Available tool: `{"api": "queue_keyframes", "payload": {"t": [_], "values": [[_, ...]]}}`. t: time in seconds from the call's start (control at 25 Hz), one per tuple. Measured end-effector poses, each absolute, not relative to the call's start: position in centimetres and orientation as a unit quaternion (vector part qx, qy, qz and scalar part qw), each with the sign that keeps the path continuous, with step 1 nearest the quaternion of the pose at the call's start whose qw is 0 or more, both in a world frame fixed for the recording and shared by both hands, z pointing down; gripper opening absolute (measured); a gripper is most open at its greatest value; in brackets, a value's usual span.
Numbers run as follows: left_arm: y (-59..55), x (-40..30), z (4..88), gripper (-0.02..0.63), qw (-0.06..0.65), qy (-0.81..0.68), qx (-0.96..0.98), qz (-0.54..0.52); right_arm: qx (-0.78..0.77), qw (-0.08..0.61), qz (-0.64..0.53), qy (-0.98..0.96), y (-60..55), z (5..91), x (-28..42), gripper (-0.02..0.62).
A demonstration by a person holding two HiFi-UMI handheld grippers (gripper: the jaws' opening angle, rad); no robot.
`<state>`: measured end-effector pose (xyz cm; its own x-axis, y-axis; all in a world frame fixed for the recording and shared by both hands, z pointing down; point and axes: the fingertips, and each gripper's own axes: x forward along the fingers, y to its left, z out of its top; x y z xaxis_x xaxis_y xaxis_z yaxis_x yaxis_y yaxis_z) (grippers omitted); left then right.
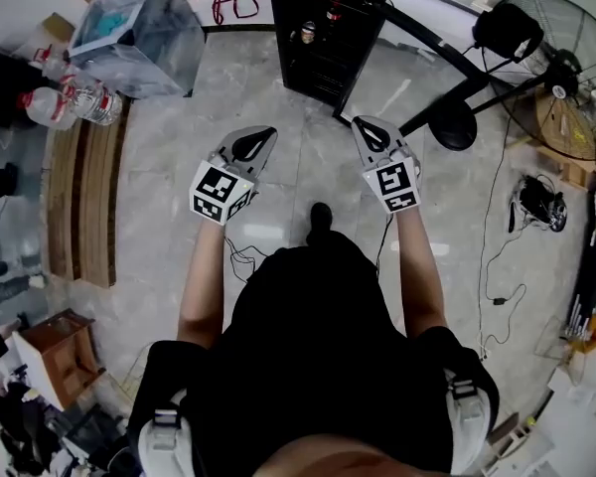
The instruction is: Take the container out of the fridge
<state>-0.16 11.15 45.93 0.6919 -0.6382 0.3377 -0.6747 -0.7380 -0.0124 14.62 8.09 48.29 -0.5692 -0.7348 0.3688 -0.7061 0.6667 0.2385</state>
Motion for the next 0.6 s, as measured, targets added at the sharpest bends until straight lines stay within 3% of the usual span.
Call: {"api": "queue_keyframes", "payload": {"t": [0.6], "values": [[3.3,0.9,47.6,0.017,0.069,-0.416,0.890,0.175,0.349,0.218,-0.030,-0.911,-1.9,50.8,15.2,-0.003]]}}
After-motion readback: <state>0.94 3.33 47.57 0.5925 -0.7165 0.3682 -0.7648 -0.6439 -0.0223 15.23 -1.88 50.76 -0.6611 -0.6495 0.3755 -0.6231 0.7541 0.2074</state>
